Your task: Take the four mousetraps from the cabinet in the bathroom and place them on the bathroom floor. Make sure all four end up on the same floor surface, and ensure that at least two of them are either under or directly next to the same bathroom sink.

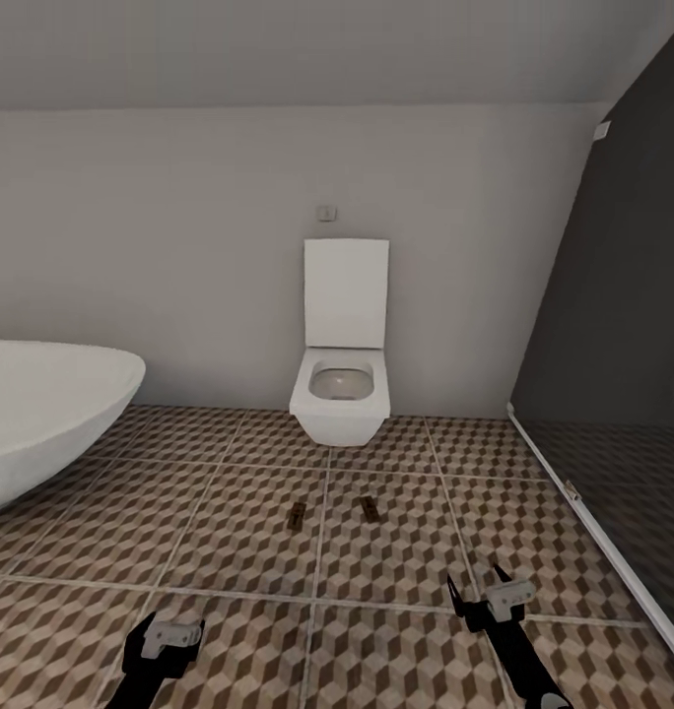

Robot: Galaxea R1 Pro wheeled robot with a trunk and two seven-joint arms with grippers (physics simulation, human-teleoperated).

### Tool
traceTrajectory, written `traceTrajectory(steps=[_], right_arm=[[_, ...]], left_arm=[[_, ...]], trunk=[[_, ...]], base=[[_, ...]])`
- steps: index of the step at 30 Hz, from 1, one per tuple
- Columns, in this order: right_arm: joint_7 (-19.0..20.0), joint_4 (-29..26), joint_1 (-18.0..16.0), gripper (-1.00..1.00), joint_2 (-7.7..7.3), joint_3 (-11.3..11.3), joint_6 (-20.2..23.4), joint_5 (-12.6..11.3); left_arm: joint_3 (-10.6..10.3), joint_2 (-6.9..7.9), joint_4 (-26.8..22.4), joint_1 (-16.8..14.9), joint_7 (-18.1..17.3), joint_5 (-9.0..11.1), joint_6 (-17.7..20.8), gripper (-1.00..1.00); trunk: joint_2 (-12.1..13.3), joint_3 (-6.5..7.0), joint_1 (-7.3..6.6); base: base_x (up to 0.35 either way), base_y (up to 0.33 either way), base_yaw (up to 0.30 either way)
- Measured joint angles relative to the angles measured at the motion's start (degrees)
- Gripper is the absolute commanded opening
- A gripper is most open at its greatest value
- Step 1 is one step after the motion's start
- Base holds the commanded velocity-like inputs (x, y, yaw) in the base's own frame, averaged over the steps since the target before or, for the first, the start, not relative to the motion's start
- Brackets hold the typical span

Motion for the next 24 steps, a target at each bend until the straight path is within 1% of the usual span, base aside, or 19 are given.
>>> traceTrajectory(steps=[3,6,11,12,19,20,24], right_arm=[[0.6,2.2,0.0,1.0,0.64,0.0,-1.6,0.0],[1.6,6.0,0.0,1.0,1.29,0.0,-4.3,0.0],[2.0,8.8,0.0,1.0,1.64,0.0,-6.6,0.0],[2.0,9.6,0.0,1.0,1.79,0.0,-7.3,0.0],[2.2,13.1,0.0,1.0,2.48,-0.1,-8.7,0.0],[2.2,14.1,0.0,1.0,2.73,-0.1,-9.2,0.0],[2.2,15.5,0.0,1.0,3.05,-0.1,-10.6,0.0]], left_arm=[[0.0,-0.16,3.7,0.0,-0.2,0.1,-3.4,1.0],[0.0,-0.36,9.4,0.0,-0.5,0.1,-9.4,1.0],[0.0,-0.47,15.0,0.0,-0.6,0.1,-15.0,1.0],[0.1,-0.5,17.1,0.0,-0.6,0.1,-17.1,1.0],[0.1,-1.18,23.0,0.0,-0.6,0.1,-24.3,1.0],[0.1,-1.32,24.5,0.0,-0.6,0.2,-26.0,1.0],[0.1,-1.45,26.5,0.1,-0.6,0.2,-28.0,1.0]], trunk=[[1.2,0.54,-0.65],[2.4,1.08,-1.31],[4.4,1.98,-2.41],[4.8,2.16,-2.63],[7.6,3.41,-4.17],[8.0,3.59,-4.39],[9.6,4.31,-5.26]], base=[[0.0,0.0,0.0],[0.0,0.0,0.0],[0.0,0.0,0.0],[0.0,0.0,0.0],[0.0,0.0,0.0],[0.0,0.0,0.0],[0.0,0.0,0.0]])
